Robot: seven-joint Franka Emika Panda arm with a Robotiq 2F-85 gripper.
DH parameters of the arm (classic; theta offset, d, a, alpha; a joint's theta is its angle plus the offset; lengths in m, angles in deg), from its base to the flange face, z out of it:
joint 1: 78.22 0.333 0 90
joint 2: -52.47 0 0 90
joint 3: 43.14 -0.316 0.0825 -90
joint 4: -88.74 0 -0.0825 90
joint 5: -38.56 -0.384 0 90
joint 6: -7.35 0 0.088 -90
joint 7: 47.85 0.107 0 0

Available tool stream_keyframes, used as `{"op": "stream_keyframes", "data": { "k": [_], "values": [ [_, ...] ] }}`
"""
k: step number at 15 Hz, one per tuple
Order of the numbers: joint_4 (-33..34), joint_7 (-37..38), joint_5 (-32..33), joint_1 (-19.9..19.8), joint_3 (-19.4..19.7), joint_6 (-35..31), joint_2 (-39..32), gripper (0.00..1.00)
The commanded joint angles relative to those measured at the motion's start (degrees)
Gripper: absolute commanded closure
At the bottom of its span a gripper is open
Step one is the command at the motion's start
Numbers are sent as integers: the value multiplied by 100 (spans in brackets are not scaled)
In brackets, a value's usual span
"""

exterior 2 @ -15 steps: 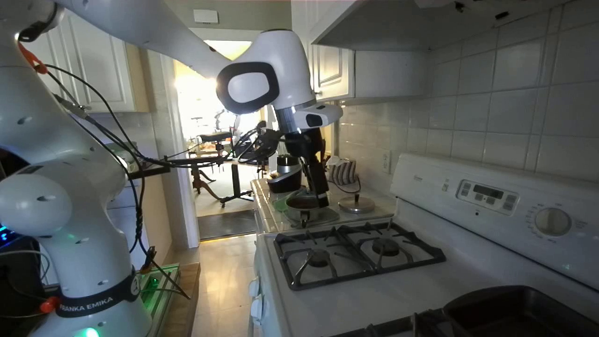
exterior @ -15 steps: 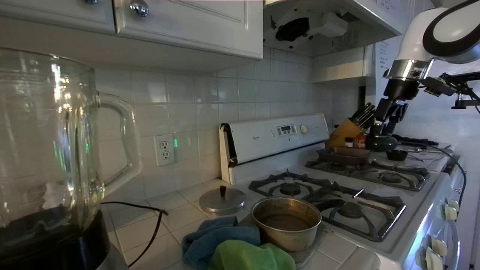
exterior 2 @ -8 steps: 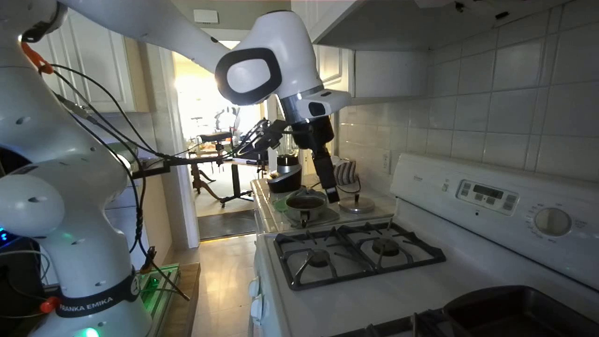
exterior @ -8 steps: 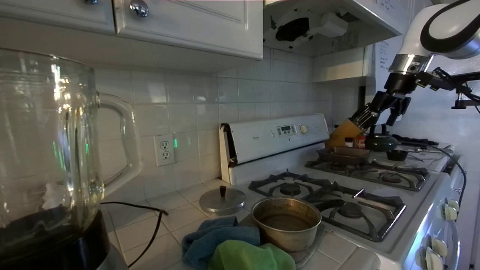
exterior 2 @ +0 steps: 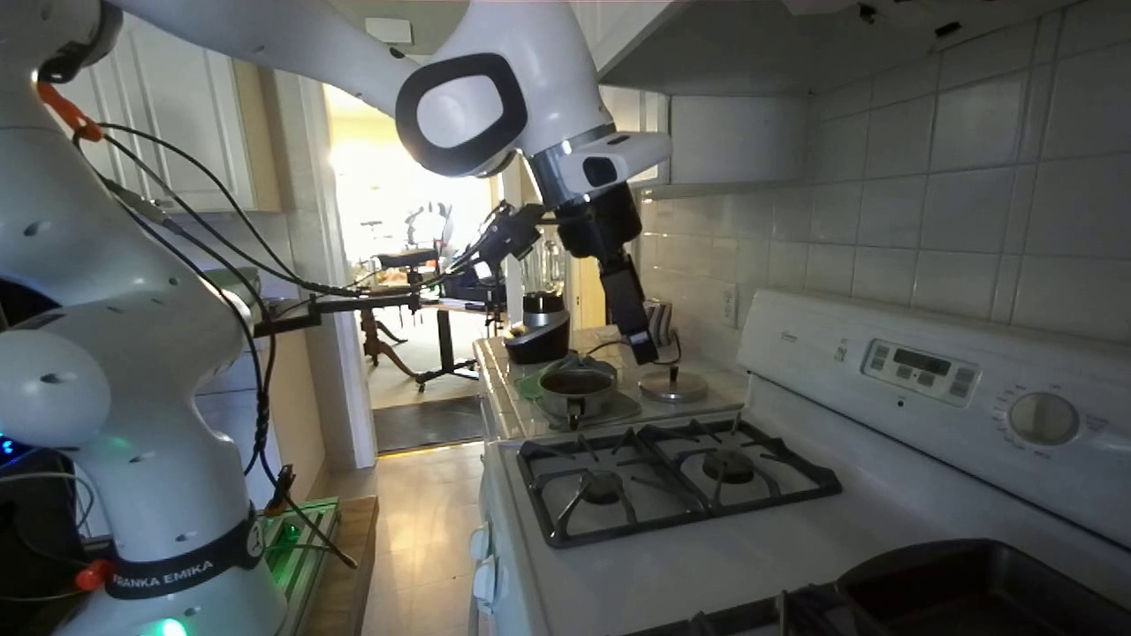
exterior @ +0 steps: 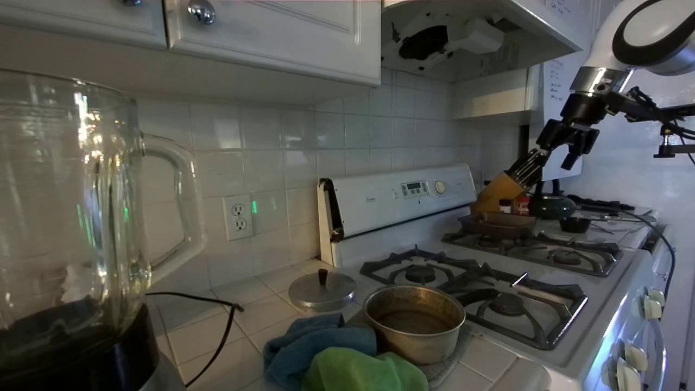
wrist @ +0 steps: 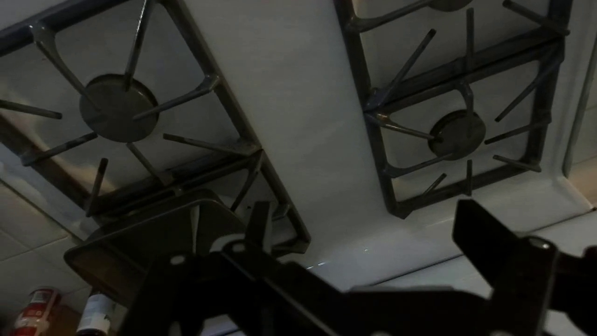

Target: Turn on the light

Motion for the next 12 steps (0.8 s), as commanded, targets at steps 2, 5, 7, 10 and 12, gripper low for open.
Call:
{"op": "stream_keyframes", "data": {
  "k": [2,5,7,10,12],
  "values": [
    [87,-205,480,-298,17,293,516,0],
    [220,-475,871,-439,41,587,791,0],
    [302,-918,1133,-444,138,766,962,0],
    [498,-1411,1266,-394,301,1092,1168,0],
    [680,-1673,1377,-409,373,1222,1249,0]
  ]
}}
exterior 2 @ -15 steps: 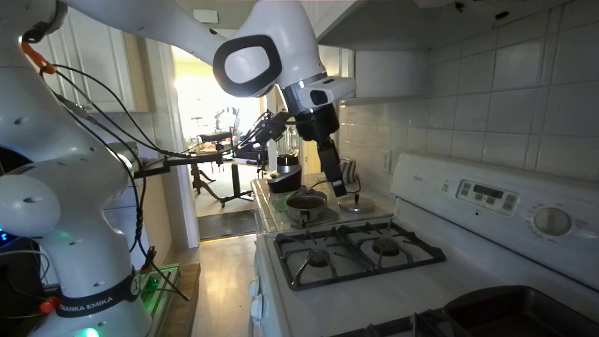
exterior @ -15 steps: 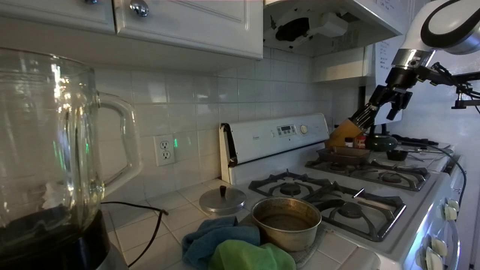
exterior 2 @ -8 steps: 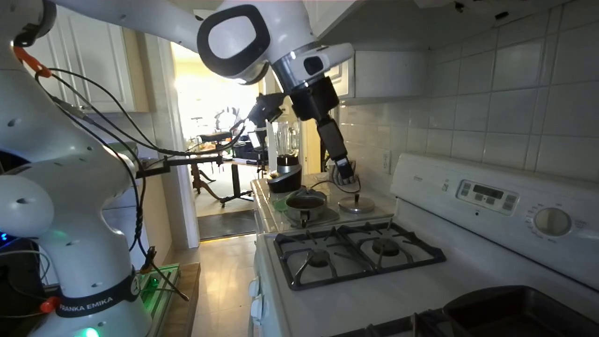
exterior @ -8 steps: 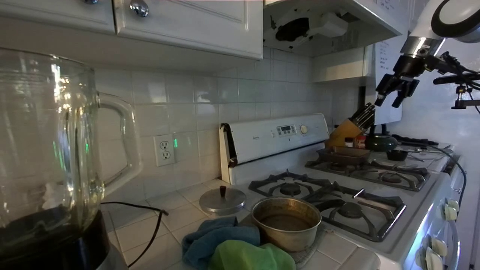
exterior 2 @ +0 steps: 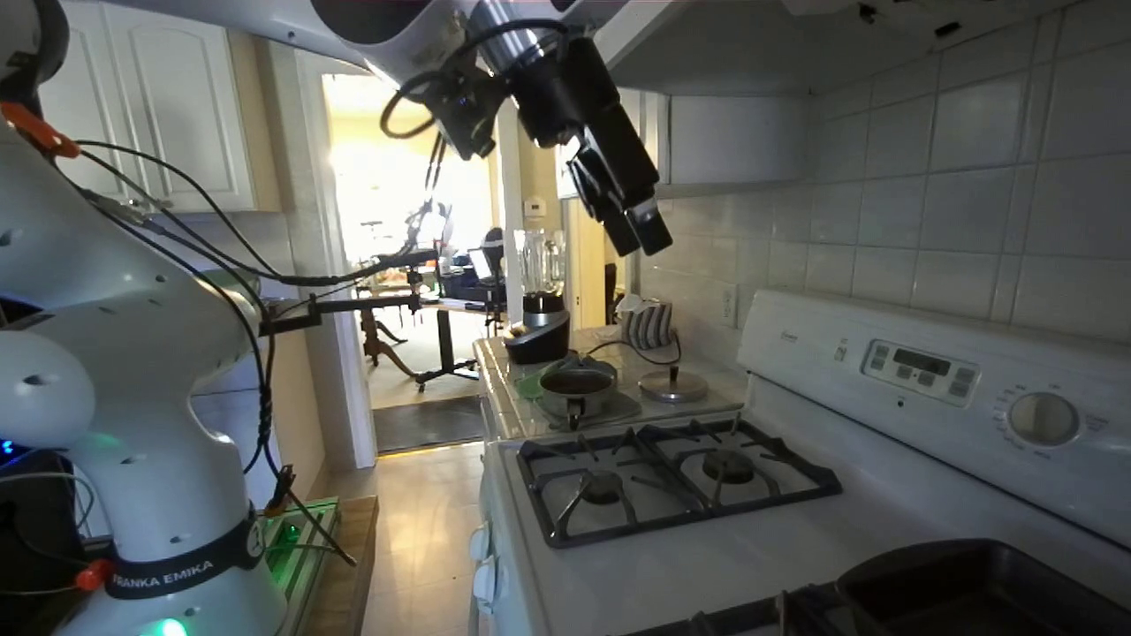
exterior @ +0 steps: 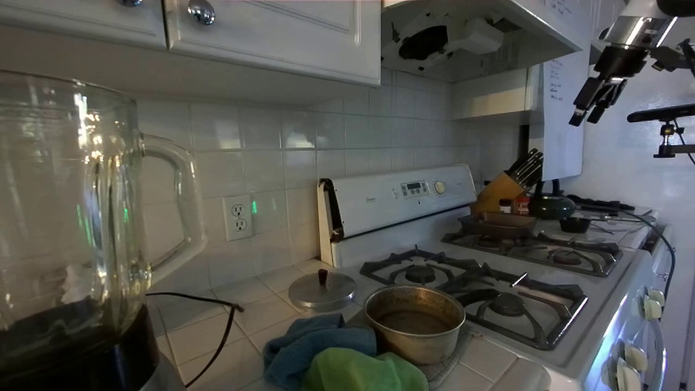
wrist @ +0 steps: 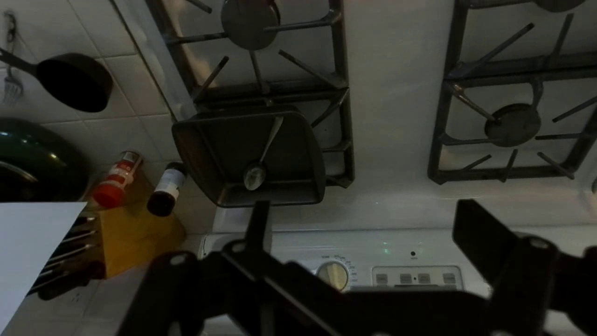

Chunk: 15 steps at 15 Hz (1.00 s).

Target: Turn on the light

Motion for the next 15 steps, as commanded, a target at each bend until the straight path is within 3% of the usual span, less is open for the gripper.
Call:
{"op": "stream_keyframes", "data": {
  "k": [1,5,15],
  "values": [
    [317,-488,292,16,165,352,238,0],
    [713,-725,373,37,264,546,284,0],
    [1918,-518,533,-25,174,1834,150,0]
  ]
}}
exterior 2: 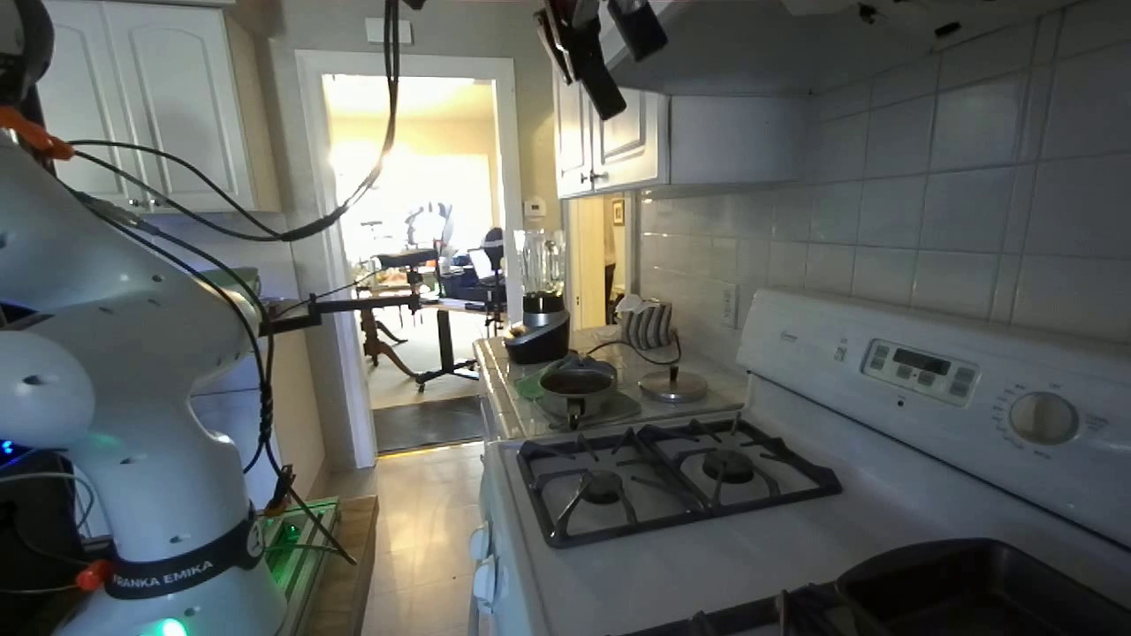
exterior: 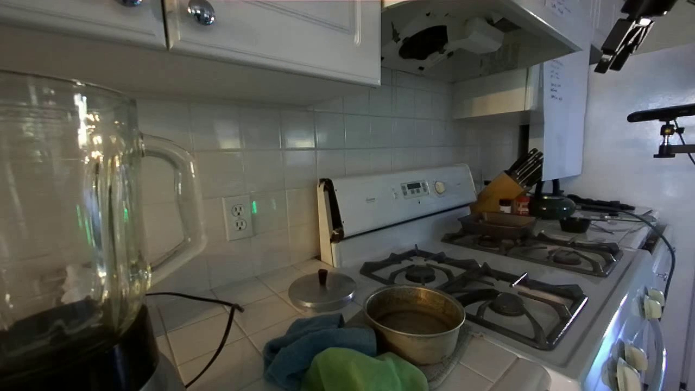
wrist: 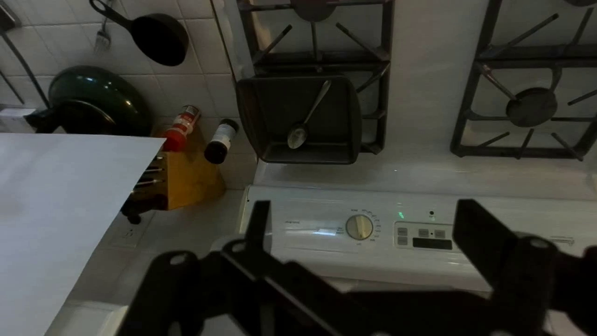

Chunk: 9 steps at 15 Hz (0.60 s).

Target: Turn on the light

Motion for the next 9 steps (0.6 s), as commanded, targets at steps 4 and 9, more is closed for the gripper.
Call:
{"op": "stream_keyframes", "data": {
  "k": [4,9],
  "values": [
    [944,136,243,34,-63,746,-188,0],
    [1420,221,177,66,-39,907,-312,0]
  ]
}}
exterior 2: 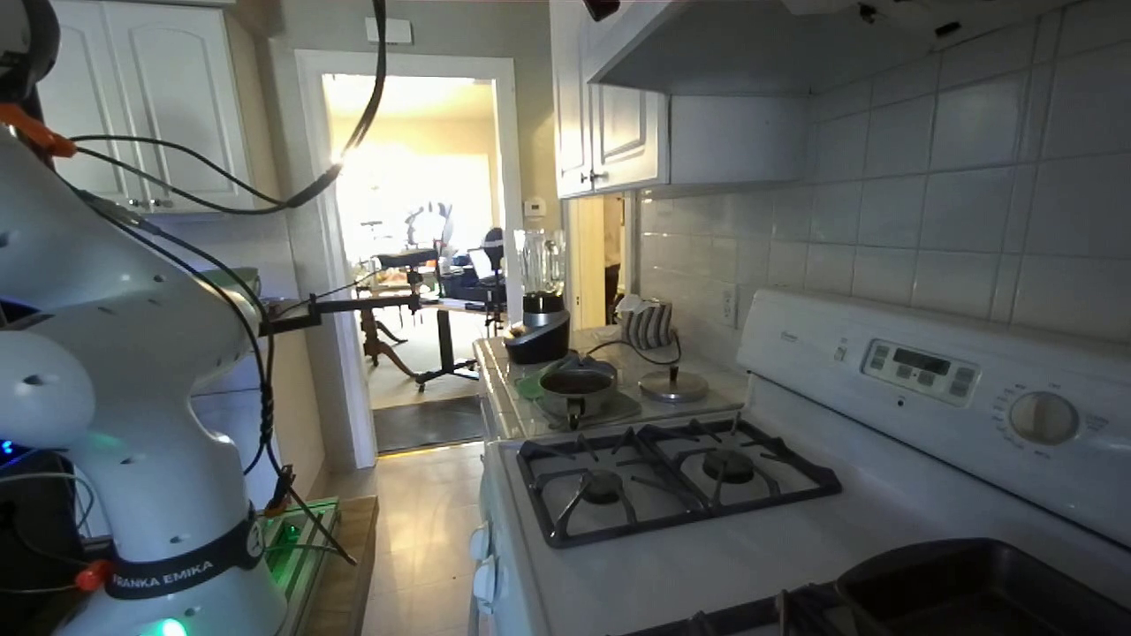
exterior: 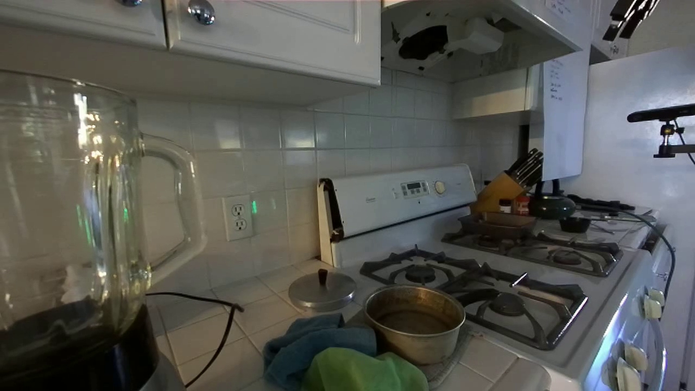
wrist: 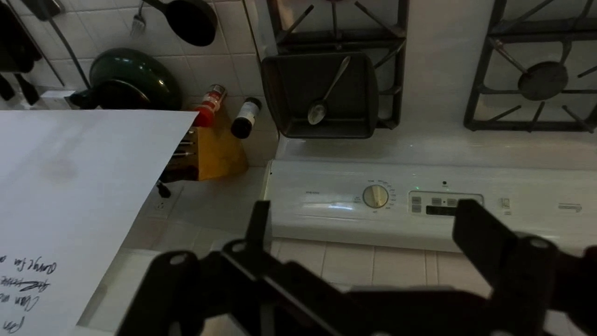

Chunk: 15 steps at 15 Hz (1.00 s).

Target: Turn on the light

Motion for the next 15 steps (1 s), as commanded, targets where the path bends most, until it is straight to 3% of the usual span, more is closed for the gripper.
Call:
{"op": "stream_keyframes", "data": {
  "k": [1,10,15],
  "values": [
    [473,206,61,56,15,208,-203,0],
    [861,549,23,43,-4,56,-232,0],
    [649,871,-166,81,56,-363,-145,0]
  ]
}}
